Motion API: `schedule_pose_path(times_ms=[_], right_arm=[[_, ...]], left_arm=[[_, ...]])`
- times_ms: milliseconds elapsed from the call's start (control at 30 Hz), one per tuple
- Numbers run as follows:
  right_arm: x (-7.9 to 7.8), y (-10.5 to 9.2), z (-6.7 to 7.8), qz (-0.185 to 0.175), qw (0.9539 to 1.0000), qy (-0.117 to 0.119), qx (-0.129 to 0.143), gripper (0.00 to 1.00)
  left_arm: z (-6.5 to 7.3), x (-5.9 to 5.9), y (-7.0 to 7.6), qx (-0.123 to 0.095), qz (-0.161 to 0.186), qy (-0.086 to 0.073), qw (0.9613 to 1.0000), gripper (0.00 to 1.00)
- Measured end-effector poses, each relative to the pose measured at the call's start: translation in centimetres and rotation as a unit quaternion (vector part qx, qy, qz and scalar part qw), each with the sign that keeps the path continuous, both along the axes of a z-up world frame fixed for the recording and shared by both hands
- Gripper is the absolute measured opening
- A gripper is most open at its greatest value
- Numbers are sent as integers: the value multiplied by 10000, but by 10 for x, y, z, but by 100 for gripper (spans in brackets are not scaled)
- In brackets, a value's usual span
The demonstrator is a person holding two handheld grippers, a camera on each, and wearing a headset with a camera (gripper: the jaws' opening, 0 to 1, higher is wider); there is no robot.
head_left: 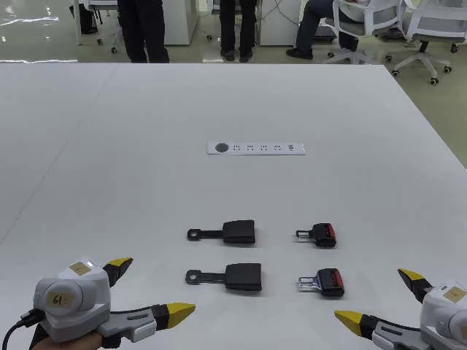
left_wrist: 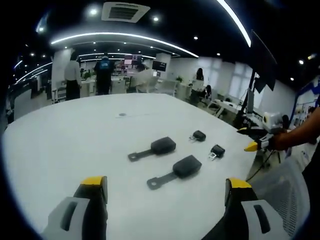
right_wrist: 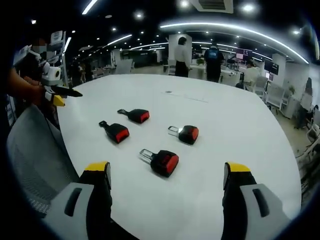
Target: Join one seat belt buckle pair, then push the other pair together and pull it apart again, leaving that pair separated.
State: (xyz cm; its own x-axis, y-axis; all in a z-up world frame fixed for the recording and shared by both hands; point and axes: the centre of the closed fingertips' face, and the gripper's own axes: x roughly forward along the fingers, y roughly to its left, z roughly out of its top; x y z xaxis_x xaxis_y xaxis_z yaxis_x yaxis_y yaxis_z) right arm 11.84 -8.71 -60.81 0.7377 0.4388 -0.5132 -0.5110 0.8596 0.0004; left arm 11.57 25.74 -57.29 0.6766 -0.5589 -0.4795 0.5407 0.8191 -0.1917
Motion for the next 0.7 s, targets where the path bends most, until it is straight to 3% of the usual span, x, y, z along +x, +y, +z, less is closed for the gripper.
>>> schedule_pose_path(times_ms=[700], right_arm=[[1,1,5,5,10000,-35,-25,93]], left_arm=[[0,2,1,-7,-31,-17,10000,100]])
